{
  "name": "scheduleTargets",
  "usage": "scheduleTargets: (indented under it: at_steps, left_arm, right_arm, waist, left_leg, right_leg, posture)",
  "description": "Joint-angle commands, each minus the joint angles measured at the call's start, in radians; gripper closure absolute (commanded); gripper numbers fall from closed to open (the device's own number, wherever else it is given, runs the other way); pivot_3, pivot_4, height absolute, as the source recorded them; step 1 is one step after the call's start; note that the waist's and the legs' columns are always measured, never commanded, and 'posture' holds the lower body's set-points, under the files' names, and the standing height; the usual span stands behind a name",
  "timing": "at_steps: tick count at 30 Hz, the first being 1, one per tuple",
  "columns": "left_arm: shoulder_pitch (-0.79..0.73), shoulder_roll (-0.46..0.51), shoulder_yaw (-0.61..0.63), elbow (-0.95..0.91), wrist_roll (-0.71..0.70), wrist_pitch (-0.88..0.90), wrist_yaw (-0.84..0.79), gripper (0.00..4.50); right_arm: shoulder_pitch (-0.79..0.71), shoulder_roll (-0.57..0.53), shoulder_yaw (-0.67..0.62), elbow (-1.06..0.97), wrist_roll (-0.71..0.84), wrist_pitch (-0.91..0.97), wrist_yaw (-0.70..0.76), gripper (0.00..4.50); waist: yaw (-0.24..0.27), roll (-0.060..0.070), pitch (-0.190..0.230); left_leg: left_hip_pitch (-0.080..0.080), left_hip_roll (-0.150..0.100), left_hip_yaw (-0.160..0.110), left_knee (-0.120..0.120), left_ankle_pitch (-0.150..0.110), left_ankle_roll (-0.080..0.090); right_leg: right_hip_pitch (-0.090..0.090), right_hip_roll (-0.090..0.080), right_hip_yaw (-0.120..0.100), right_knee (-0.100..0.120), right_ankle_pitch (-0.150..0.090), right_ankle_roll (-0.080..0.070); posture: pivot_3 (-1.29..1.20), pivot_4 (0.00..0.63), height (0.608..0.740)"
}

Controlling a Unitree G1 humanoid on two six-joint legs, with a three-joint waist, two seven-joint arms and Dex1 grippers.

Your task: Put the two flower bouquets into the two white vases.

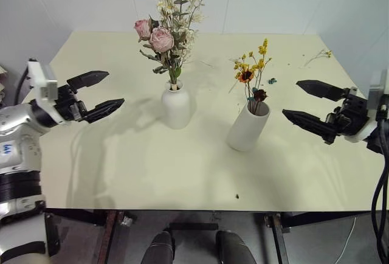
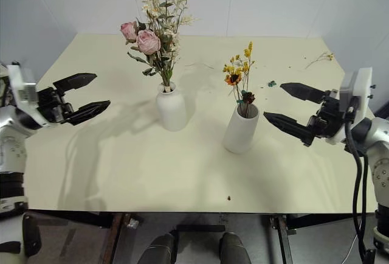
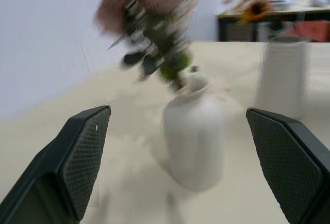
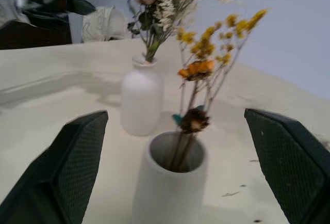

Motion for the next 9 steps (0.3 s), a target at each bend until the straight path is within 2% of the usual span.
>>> scheduleTargets:
  at_steps: [1, 3, 9]
  left_arm:
    - [0.056, 0.052, 0.043, -0.109, -0.059, 0.074, -0.013, 0.01]
    - [0.074, 0.075, 0.051, -0.135, -0.074, 0.107, -0.012, 0.01]
    - [0.158, 0.083, 0.089, -0.178, -0.088, 0.141, 0.008, 0.01]
  right_arm:
    - [0.022, -0.068, 0.022, 0.030, -0.120, -0.136, 0.108, 0.00]
    - [0.005, -0.093, 0.050, 0.094, -0.171, -0.190, 0.155, 0.00]
    - [-0.100, -0.082, 0.090, 0.180, -0.165, -0.187, 0.203, 0.00]
  waist:
    - [-0.003, 0.000, 0.000]
    - [-0.006, 0.000, 0.000]
    - [-0.016, 0.001, 0.000]
  left_leg:
    - [0.000, 0.000, 0.000, 0.000, 0.000, 0.000]
    - [0.000, 0.001, 0.000, -0.002, 0.000, 0.000]
    - [0.002, 0.003, 0.002, -0.003, 0.000, 0.000]
  right_leg:
    - [0.000, 0.000, 0.000, 0.000, 0.000, -0.001]
    - [-0.001, 0.001, 0.000, 0.000, -0.001, -0.002]
    - [-0.001, 0.003, 0.001, 0.001, -0.003, -0.005]
  posture:
    - [0.00, 0.150, 0.740]
    - [0.00, 0.150, 0.740]
    - [0.00, 0.150, 0.740]
